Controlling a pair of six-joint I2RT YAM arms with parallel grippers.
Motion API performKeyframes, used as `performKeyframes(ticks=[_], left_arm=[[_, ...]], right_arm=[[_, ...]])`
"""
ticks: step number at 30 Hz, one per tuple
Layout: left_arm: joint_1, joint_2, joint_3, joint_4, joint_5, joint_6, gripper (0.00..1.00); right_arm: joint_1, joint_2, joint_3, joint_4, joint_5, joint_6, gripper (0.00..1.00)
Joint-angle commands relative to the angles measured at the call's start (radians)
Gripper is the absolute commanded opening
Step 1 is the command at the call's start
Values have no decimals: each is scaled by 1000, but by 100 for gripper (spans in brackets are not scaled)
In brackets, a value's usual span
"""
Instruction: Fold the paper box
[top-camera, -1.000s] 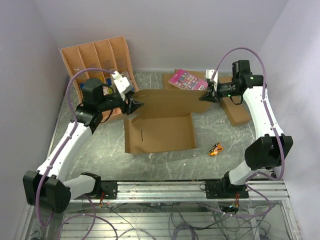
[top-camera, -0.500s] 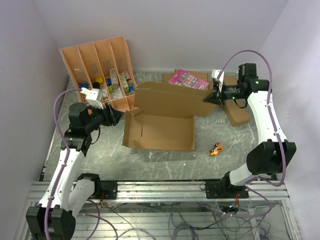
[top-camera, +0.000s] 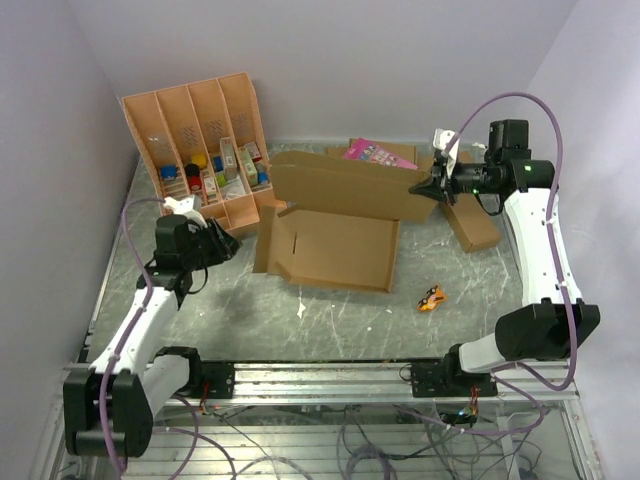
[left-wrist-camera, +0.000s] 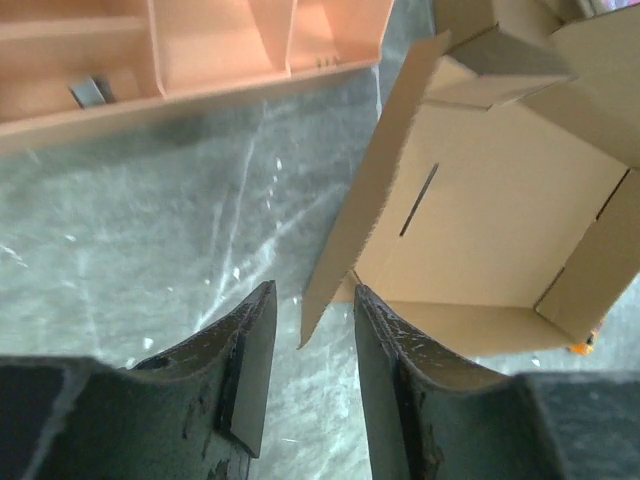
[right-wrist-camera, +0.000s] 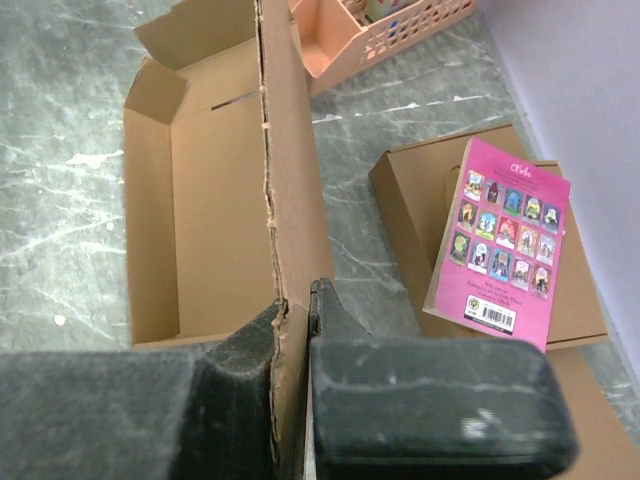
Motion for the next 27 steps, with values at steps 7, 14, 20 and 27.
performKeyframes(ticks=[7,14,20,27], left_arm=[[-3,90,-125,511,250,-174,65],[-200,154,-45,422,-27,5,69],[-214,191,-19,334,-246,89,68],[-218,282,-25,420,-175,87,60]], right_arm=[[-6,-36,48,37,-28,32,0],[-7,-41,36,53,-53,49,0],[-7,-42,36,37,-49,40,0],[-6,-36,29,48,-61,51,0]])
